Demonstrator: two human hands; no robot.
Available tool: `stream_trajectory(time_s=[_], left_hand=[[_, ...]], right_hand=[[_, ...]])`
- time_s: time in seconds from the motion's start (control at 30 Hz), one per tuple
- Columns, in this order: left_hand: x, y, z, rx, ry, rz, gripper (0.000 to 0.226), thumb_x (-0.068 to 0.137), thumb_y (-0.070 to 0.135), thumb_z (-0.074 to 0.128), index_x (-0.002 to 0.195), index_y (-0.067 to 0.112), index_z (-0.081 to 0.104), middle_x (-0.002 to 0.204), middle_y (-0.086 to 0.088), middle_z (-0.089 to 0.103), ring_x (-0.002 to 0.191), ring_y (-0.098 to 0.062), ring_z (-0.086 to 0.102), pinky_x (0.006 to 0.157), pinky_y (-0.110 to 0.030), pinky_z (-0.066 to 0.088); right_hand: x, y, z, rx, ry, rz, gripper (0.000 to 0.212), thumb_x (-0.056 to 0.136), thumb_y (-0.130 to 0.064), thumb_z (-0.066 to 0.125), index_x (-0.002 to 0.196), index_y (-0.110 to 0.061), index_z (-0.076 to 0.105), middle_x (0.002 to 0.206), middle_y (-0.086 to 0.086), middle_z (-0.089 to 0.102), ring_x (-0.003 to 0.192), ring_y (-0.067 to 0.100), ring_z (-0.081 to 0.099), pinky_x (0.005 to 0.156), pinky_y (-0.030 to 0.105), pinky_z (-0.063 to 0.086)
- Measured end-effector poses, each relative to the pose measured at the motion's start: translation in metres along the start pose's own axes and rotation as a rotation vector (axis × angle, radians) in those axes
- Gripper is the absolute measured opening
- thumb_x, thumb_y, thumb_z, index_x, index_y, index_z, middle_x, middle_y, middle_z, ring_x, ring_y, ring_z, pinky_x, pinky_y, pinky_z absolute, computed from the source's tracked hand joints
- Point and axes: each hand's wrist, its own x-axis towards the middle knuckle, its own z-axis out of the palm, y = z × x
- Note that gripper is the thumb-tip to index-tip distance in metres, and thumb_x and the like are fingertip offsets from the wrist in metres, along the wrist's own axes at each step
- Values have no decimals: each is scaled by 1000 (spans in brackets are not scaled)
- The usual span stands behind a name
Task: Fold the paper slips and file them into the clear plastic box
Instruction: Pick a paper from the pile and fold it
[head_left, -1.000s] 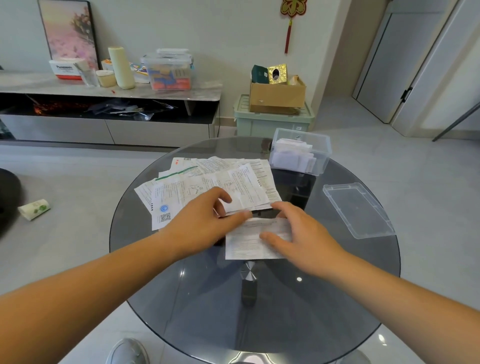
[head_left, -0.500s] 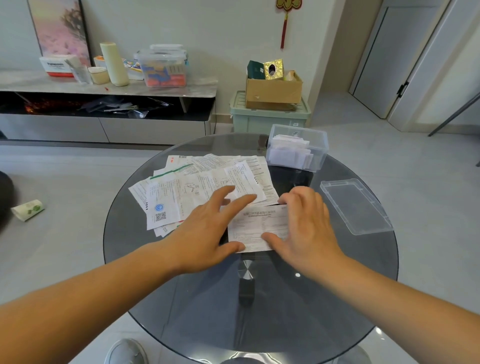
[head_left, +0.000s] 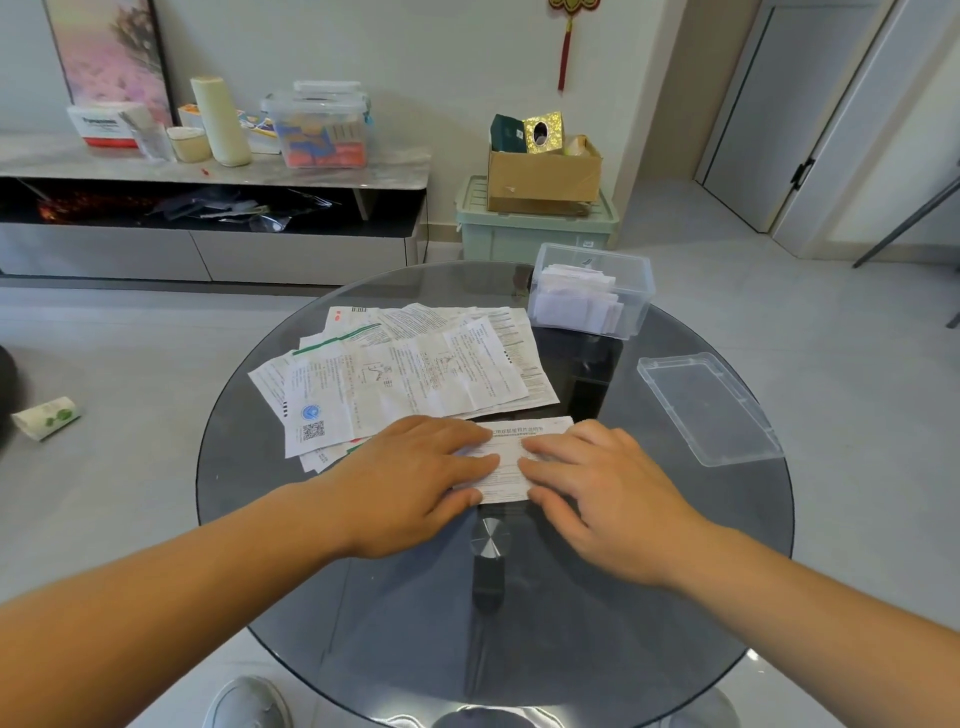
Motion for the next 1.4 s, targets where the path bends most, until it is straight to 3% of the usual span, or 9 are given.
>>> stream_trajectory(time_s=[0.23, 0.4, 0.53, 0.6, 0.73, 1.03, 1.17, 1.3, 1.4], left_hand=[[-3, 7, -2, -28, -41, -21, 53, 103, 54, 29, 152, 36, 38, 162, 8, 28, 148, -14, 26, 118, -26, 14], [-8, 20, -4, -71, 11, -61, 61, 93, 63, 24, 139, 36, 54, 146, 5, 46, 132, -16, 44, 111, -31, 33], [-2, 34, -6, -62, 36, -145, 47, 93, 63, 44, 131, 37, 52, 131, 8, 44, 118, -14, 43, 101, -29, 39], [2, 36, -8, -103, 34, -222, 54, 88, 66, 52, 133, 36, 47, 130, 9, 40, 116, -13, 41, 101, -30, 39], [11, 36, -16, -181, 0, -368, 72, 74, 70, 68, 130, 31, 44, 127, 6, 42, 114, -14, 42, 96, -31, 44], [28, 41, -30, -394, -104, -498, 81, 74, 46, 84, 136, 26, 37, 124, 10, 53, 97, -9, 53, 82, -24, 53], [27, 42, -33, -521, -67, -481, 71, 79, 36, 83, 133, 37, 36, 95, 18, 53, 80, -8, 58, 67, -16, 50], [21, 38, -38, -791, -48, -500, 57, 86, 17, 78, 128, 40, 48, 100, 5, 62, 83, -14, 69, 65, -20, 58], [18, 36, -41, -1065, -101, -576, 37, 89, 7, 74, 120, 25, 64, 106, -7, 68, 77, -19, 73, 66, -24, 58]], right_hand=[[-17, 17, -5, -26, -21, 125, 54, 100, -50, 23, 125, -33, 67, 128, -10, 59, 109, 17, 50, 86, 34, 44], [-18, 18, -8, 2, -39, 168, 50, 99, -54, 28, 127, -33, 64, 130, -16, 53, 114, 14, 44, 91, 34, 39], [-17, 11, -10, 78, -56, 217, 45, 96, -54, 51, 135, -32, 57, 140, -14, 42, 127, 11, 34, 104, 31, 29], [-18, 6, -11, 136, 9, 198, 39, 95, -49, 56, 129, -30, 62, 136, -13, 44, 124, 10, 36, 105, 31, 32], [-23, -8, -14, 165, -43, 92, 45, 92, -58, 38, 115, -33, 69, 121, -16, 55, 112, 9, 45, 97, 34, 42], [-27, -11, -23, 186, -145, 86, 53, 92, -65, 34, 122, -36, 68, 143, -19, 52, 130, 2, 43, 106, 25, 34], [-25, -9, -28, 204, -175, 99, 64, 85, -76, 34, 124, -36, 65, 147, -21, 48, 135, 0, 40, 112, 26, 32], [-23, -8, -31, 216, -212, 104, 79, 74, -84, 28, 128, -35, 58, 149, -20, 45, 139, 1, 36, 117, 29, 29], [-23, -7, -32, 237, -209, 89, 81, 74, -86, 35, 135, -35, 53, 147, -20, 46, 138, 1, 36, 116, 27, 26]])
